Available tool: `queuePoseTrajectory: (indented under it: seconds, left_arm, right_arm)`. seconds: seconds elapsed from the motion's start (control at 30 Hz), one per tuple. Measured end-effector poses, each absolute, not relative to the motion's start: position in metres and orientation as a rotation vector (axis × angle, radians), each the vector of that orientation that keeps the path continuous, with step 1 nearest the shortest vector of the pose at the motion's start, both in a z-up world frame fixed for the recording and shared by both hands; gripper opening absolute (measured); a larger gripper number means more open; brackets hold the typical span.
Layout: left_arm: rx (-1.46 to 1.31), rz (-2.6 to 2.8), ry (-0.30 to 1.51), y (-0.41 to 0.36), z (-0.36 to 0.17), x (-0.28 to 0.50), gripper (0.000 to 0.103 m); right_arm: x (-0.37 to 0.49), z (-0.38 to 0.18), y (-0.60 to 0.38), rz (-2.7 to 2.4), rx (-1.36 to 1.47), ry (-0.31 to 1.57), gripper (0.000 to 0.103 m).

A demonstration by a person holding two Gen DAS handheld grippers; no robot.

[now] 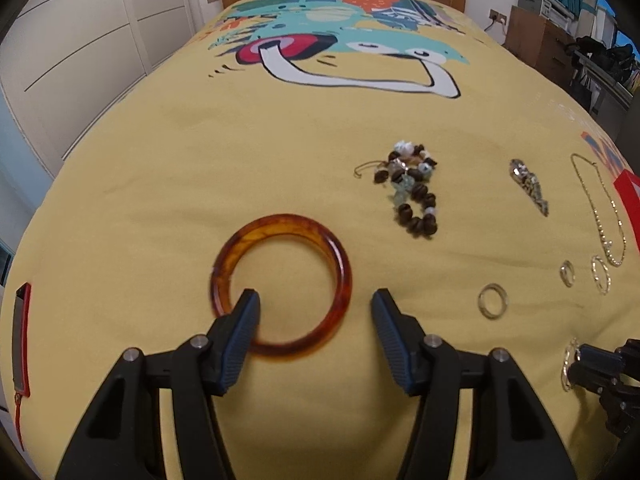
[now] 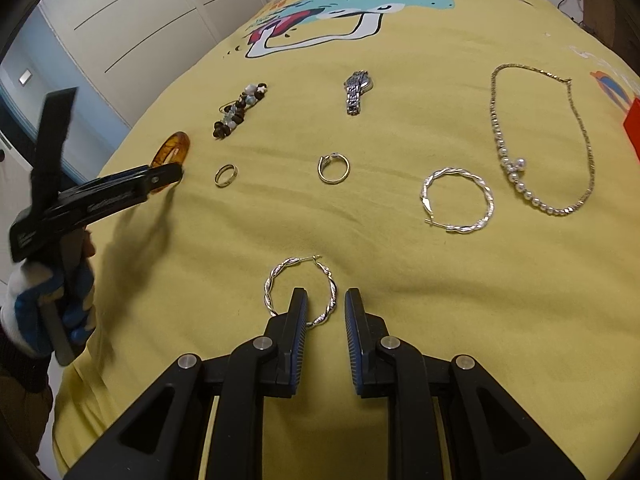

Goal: Organize jewelry
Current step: 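Grasp the amber bangle with the left tool while the right tool grasps a twisted silver hoop, then carry the amber bangle and silver hoop into the red box and release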

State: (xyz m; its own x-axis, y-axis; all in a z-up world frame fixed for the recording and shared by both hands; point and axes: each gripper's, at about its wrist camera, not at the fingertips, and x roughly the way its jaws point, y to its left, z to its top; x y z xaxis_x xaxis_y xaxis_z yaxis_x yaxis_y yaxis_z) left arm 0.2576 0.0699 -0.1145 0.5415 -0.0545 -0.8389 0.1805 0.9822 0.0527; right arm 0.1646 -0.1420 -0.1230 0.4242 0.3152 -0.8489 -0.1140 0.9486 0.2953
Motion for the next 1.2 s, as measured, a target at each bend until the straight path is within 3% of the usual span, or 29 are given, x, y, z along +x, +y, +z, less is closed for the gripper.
queuePoseTrajectory:
  seconds: [0.07, 0.17, 0.23, 0.3, 0.4, 0.8, 1.2]
  left_arm:
    - [0.139, -0.147, 0.993, 0.068, -0.120, 0.261, 0.053]
    - [0.131, -0.159, 0.988, 0.067, -0.122, 0.264, 0.042]
    - [0.137, -0.165, 0.981, 0.064, -0.122, 0.264, 0.023]
    - [0.140, -0.168, 0.974, 0.060, -0.119, 0.264, 0.011]
    - [0.135, -0.152, 0.955, 0.059, -0.115, 0.259, 0.010]
    - [0.117, -0.113, 0.894, 0.061, -0.069, 0.206, 0.009]
    - [0.168, -0.151, 0.800, 0.016, -0.007, 0.123, 0.009]
  right_arm:
    - [0.167, -0.126, -0.141, 0.274, 0.203, 1.103, 0.020]
    - [0.170, -0.128, -0.138, 0.279, 0.193, 1.101, 0.020]
    - [0.170, -0.128, -0.137, 0.281, 0.186, 1.098, 0.019]
    - [0.170, -0.128, -0.137, 0.281, 0.183, 1.095, 0.015]
    - [0.169, -0.125, -0.137, 0.275, 0.172, 1.085, 0.006]
    - [0.141, -0.077, -0.139, 0.268, 0.146, 0.980, 0.004]
    - [0.083, -0.007, -0.168, 0.200, 0.140, 0.847, 0.004]
